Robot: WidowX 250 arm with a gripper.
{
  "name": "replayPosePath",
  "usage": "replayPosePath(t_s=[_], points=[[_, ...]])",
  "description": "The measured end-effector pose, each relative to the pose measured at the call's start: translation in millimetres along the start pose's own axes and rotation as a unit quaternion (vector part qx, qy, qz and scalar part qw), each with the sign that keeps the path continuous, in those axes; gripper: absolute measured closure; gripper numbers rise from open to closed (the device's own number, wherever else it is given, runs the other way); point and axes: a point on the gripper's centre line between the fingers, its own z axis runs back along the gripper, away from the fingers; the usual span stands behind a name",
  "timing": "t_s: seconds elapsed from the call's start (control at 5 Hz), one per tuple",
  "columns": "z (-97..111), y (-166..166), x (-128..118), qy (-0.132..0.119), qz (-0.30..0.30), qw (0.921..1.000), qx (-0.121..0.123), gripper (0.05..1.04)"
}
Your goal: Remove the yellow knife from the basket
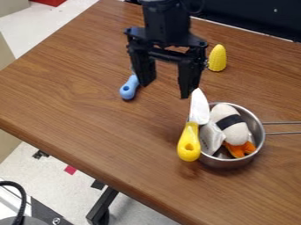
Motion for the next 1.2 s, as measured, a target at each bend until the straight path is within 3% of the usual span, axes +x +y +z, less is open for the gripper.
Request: replayPosePath(t_s=[0.4, 0.6, 1.2], points=[[-18.0, -21.5, -11.5, -0.020, 0.060, 0.9980, 0.010, 0.083], [-30.2, -27.3, -24.4, 0.002, 0.068, 0.9977, -0.003, 0.083], [-57.2, -38.9, -32.5, 0.021, 0.045, 0.9987, -0.013, 0.083]])
